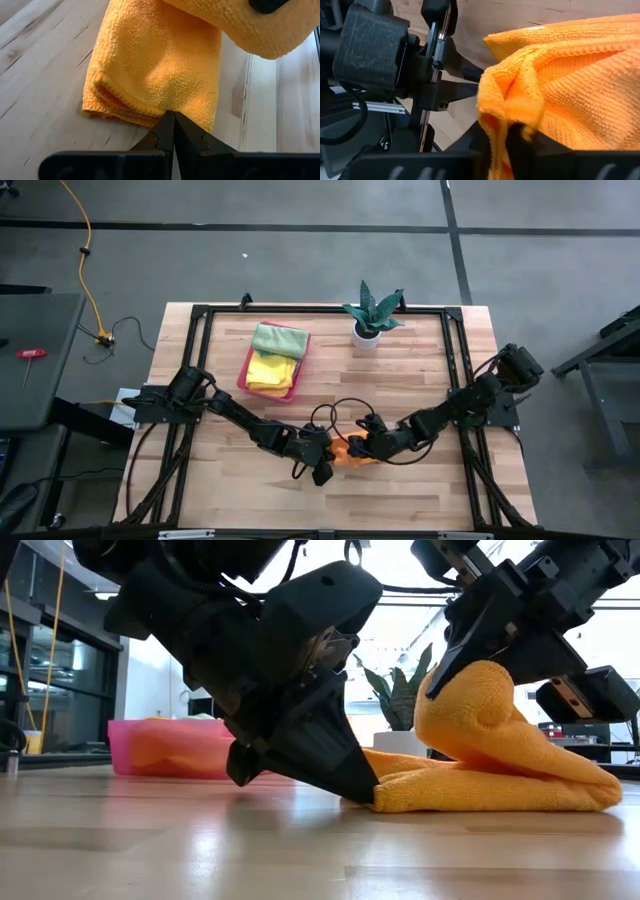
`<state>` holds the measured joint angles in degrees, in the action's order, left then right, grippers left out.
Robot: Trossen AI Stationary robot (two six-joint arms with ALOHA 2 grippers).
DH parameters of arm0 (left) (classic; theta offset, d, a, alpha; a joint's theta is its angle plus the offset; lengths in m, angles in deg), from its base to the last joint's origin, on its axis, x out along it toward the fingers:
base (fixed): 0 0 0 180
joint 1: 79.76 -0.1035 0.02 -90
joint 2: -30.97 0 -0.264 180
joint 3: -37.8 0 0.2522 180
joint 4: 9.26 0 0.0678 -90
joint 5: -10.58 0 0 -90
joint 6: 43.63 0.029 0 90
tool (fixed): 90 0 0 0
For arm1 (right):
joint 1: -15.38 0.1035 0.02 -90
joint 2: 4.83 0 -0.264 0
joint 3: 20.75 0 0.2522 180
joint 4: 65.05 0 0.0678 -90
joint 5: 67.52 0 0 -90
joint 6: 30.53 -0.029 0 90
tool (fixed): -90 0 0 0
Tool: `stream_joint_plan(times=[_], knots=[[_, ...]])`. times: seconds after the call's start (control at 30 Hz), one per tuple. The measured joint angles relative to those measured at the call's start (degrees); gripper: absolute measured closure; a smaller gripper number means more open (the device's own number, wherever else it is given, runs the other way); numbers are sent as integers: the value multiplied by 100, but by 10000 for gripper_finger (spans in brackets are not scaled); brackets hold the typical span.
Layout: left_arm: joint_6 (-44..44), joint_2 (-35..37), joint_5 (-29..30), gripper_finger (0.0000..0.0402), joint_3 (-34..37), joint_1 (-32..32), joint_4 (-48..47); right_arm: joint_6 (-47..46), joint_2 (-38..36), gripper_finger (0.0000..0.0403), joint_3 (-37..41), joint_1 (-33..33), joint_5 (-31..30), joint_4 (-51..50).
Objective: Fold microfiber towels
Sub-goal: Fold the orange microfiber towel
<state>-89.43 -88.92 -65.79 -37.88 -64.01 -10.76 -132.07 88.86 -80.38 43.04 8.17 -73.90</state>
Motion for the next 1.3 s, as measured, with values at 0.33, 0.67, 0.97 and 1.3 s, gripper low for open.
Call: stream_joint_plan(times=[0.33, 0.67, 0.97, 1.3], knots=[[-1, 0, 3, 401, -1, -2, 10, 128, -90, 226, 2, -67, 37, 39], [303, 95, -78, 401, 1, -63, -48, 1030, -1316, 177, 2, -225, -442, -1377], [764, 727, -776, 401, 21, -219, -804, 1720, -2303, 176, 4, -291, -768, -2535], [963, 1604, -640, 401, 15, -188, -1810, 2444, -2285, 226, 4, -259, -7, -2914]])
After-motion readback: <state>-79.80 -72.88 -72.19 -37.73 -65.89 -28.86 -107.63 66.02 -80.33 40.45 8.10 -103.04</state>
